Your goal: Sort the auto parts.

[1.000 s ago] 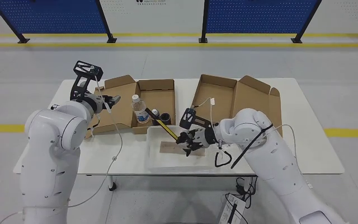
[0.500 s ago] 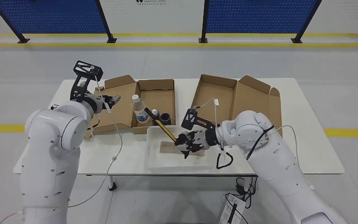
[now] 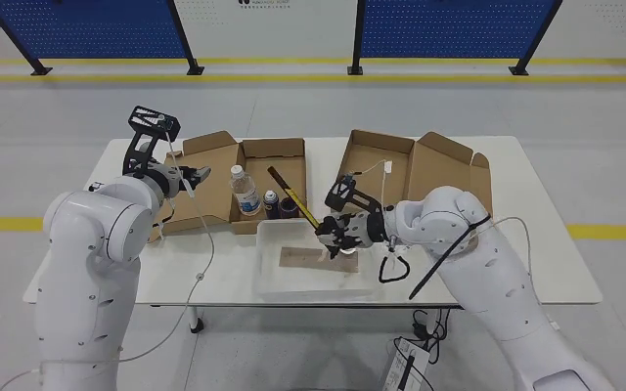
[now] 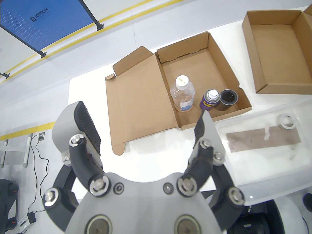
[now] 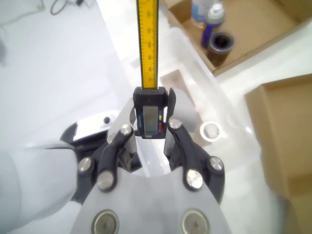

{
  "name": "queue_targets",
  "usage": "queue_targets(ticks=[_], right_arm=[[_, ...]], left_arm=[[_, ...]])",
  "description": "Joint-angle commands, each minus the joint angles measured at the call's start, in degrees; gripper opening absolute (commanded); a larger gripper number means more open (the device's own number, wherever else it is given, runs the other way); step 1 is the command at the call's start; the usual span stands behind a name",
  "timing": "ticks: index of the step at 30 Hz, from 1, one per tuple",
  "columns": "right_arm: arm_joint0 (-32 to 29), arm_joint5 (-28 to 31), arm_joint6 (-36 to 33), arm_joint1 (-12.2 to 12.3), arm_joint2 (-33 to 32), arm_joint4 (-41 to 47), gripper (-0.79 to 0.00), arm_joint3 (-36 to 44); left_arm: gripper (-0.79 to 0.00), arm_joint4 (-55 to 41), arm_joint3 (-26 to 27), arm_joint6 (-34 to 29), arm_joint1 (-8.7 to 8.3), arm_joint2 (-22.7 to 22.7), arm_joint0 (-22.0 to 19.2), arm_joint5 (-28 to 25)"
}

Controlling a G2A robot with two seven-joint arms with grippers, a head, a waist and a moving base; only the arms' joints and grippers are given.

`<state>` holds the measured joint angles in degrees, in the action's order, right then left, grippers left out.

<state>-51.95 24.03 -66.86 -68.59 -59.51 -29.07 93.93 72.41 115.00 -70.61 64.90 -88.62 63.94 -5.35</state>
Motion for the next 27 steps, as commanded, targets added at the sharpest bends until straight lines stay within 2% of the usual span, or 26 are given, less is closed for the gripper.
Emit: queue_targets(ticks=[1,7,20,27], right_arm=[[0.48,-1.71,0.24,0.21,-0.74,-1.81,-0.785,0.33],[1.85,-6.44,0.73,0.76,-2.80,-5.95,-0.785,0.08],[7.62,-18.24,-2.06,1.49,-5.87,-13.35,-0.785,-7.17],[10.77,-18.85,-2.51,1.10,-3.96,-13.84,-0.785,-12.57]], left_arm=[[0.000,0.00,0.00,0.00,0.00,0.00,0.00,0.00],[0.000,0.00,0.00,0.00,0.00,0.00,0.00,0.00],[0.000,0.00,0.00,0.00,0.00,0.00,0.00,0.00],[0.000,0.00,0.00,0.00,0.00,0.00,0.00,0.00]])
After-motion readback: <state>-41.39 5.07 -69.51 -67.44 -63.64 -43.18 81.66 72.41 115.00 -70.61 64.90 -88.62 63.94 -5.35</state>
